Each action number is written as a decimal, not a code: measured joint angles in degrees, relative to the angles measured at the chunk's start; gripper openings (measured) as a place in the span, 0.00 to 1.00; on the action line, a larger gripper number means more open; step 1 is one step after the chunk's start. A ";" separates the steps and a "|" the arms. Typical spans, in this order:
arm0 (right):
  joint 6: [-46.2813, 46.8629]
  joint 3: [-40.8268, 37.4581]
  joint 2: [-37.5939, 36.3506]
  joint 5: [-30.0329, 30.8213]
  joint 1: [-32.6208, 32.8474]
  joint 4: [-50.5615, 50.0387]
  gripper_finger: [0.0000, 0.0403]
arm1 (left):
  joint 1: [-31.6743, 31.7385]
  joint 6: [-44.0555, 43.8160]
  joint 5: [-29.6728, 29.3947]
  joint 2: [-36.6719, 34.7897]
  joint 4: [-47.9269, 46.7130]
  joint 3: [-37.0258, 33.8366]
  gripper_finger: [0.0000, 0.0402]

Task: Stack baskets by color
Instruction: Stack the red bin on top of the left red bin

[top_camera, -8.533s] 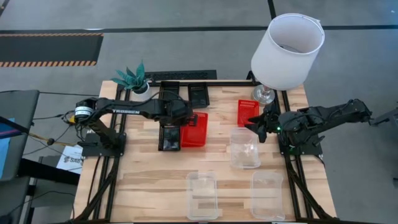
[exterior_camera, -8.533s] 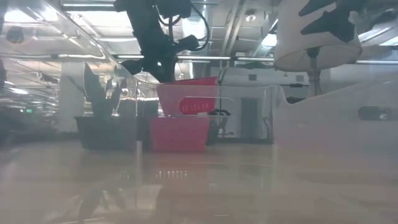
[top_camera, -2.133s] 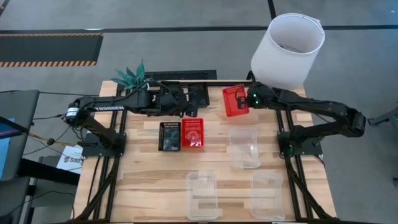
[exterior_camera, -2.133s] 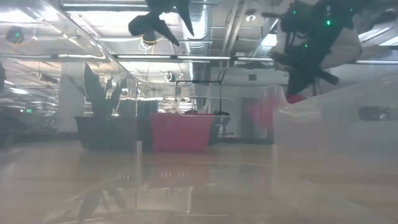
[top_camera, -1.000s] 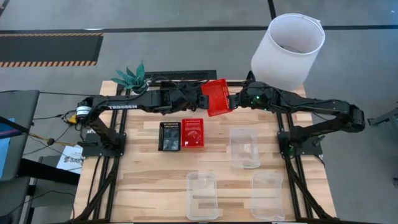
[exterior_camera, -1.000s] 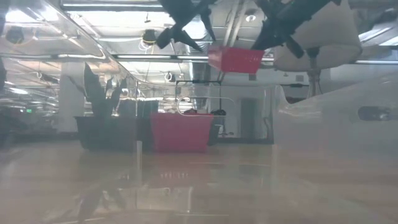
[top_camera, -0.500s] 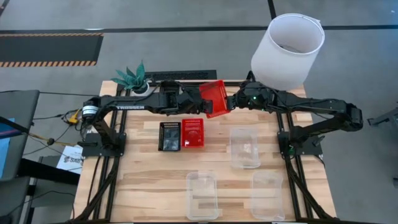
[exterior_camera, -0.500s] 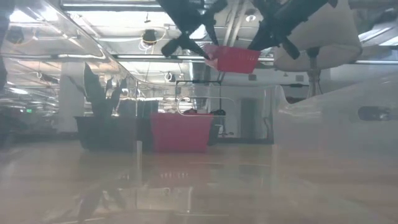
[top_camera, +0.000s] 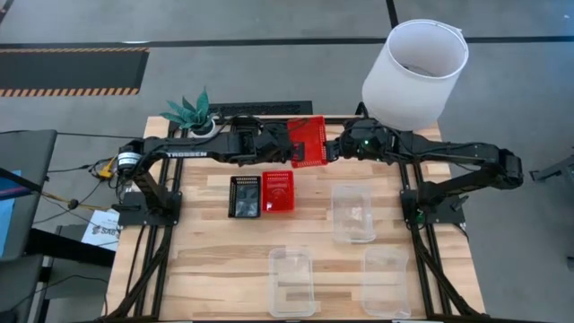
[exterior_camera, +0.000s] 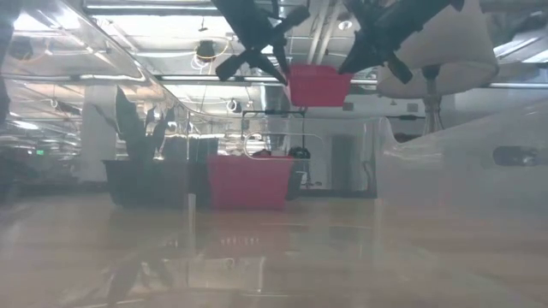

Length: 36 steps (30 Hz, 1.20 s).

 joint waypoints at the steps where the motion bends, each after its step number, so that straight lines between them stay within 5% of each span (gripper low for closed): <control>1: -0.57 0.00 0.00 0.00 0.02 0.00 0.03 | 0.00 0.37 0.29 0.04 -0.07 0.00 0.02; 12: -1.94 -0.22 -2.66 -1.22 -0.04 0.24 0.38 | 1.33 -0.14 7.37 -0.63 -6.14 0.07 0.00; 18: -2.55 -0.17 -9.65 1.12 2.62 -0.12 0.57 | 0.33 -1.56 9.57 -2.85 -17.78 0.07 0.00; 24: -2.52 -0.11 -15.59 5.05 5.66 -3.95 0.59 | -5.01 -8.42 4.87 -5.79 -27.32 -0.08 0.00; 36: -2.36 -0.11 -16.66 6.23 8.07 -6.48 0.56 | -9.35 -18.51 5.84 -5.53 -19.51 -10.52 0.00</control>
